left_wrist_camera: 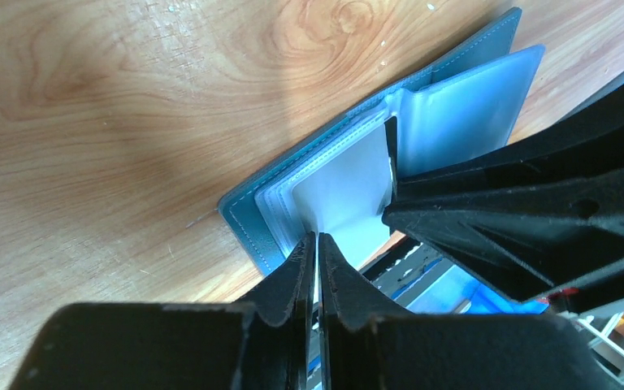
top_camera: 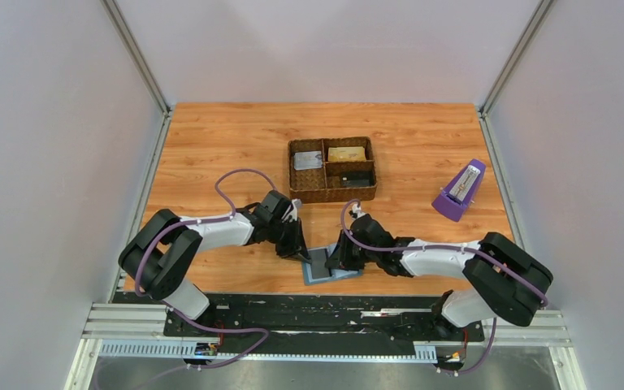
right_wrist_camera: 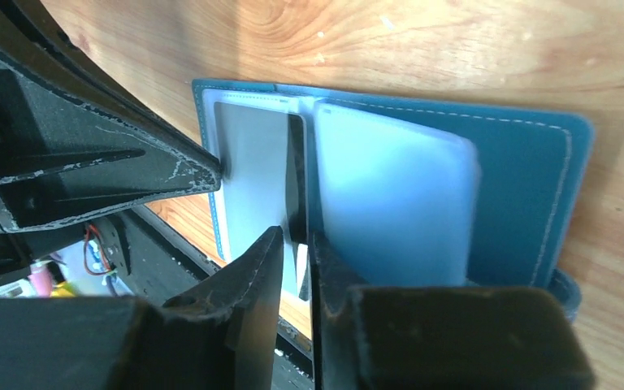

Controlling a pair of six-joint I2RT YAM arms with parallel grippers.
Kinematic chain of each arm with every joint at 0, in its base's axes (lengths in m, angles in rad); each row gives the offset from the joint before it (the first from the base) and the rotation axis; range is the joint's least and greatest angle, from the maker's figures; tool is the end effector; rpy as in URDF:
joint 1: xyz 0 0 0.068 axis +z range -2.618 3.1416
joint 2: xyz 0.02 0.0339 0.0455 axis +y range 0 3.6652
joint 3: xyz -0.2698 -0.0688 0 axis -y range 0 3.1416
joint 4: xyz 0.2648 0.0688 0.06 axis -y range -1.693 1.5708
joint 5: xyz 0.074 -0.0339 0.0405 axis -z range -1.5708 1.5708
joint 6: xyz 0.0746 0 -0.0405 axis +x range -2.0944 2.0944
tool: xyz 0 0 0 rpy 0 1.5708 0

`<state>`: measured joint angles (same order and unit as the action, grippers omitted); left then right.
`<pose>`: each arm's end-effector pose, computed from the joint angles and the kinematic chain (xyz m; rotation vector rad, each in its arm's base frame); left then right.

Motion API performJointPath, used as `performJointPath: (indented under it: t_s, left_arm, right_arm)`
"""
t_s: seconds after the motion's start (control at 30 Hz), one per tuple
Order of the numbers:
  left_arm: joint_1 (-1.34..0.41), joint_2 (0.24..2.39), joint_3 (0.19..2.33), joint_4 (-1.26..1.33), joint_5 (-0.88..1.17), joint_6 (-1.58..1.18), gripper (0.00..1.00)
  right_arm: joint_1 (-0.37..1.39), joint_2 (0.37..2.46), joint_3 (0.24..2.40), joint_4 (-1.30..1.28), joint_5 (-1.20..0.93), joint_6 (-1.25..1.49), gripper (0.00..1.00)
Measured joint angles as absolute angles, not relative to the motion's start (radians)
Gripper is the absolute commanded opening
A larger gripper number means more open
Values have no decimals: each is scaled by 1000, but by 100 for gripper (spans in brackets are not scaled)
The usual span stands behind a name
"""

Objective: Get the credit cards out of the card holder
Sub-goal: Remove the credit card from the card holder.

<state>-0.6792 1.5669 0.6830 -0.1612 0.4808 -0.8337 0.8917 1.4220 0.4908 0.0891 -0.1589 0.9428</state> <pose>0.2145 -0.2175 0.0954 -0.0331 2.9052 -1.0523 0.1695 0.2288 0.0935 -0.0128 2.6665 0.9361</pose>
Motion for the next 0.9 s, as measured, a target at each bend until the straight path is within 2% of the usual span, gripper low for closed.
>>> performJointPath:
  t_s: [0.1,0.37,0.7,0.9]
  left_arm:
    - [-679,1565,678,-154,482,-837,12]
    - [-679,1566,675,-147,485,-840,11]
    - [-682,1597,694,-150,506,-840,11]
    - [-686,1597,718,-189,495,-833,19]
  right_arm:
    - [855,1422,434,184,-210,959,0]
    - [818,1400,362,307,-272,971,0]
    - [763,1223,287,279,-279,955,0]
    - [758,1134,289,198,-271,886,0]
